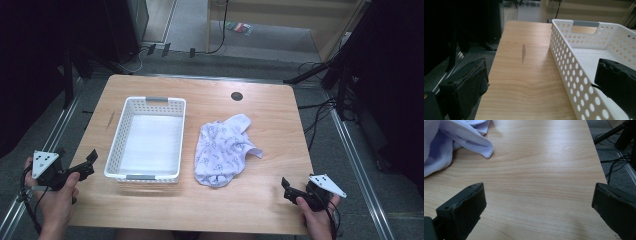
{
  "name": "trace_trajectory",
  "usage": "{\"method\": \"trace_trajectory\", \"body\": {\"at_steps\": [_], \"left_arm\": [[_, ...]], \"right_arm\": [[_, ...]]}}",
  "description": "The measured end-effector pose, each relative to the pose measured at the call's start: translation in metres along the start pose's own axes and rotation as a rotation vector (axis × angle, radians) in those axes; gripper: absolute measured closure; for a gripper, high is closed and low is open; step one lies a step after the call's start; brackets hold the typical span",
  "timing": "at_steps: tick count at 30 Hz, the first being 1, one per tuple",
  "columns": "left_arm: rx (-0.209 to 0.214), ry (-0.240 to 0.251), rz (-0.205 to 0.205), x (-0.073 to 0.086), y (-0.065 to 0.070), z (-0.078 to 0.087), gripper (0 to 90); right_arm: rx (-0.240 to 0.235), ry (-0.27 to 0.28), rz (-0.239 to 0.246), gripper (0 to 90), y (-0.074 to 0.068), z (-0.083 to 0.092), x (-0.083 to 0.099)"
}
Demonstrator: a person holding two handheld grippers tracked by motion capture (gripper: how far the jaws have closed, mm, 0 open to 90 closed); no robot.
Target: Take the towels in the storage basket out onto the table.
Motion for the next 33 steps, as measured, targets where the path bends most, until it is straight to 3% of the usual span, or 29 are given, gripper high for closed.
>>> {"method": "trace_trajectory", "body": {"at_steps": [9,20,33], "left_arm": [[-0.025,-0.029,0.029,0.023,-0.016,-0.003,0.0],[-0.021,-0.065,0.051,0.042,-0.024,-0.01,0.0],[0.017,-0.107,0.01,0.052,-0.018,-0.015,0.0]], "right_arm": [[0.003,-0.002,0.0,0.0,0.0,0.0,0.0],[0.0,0.0,0.0,0.0,0.0,0.0,0.0],[0.002,0.001,0.008,0.0,0.0,0.0,0.0]]}}
Point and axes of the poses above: each handheld gripper's, and its own axes: z roughly backward along the jaws, x roughly out of its underside, y roughly to its right, the point moved 8 cm from there along -z, roughly forward along the jaws, and after that the axes turned 14 degrees about x, right-handed, at the moved point
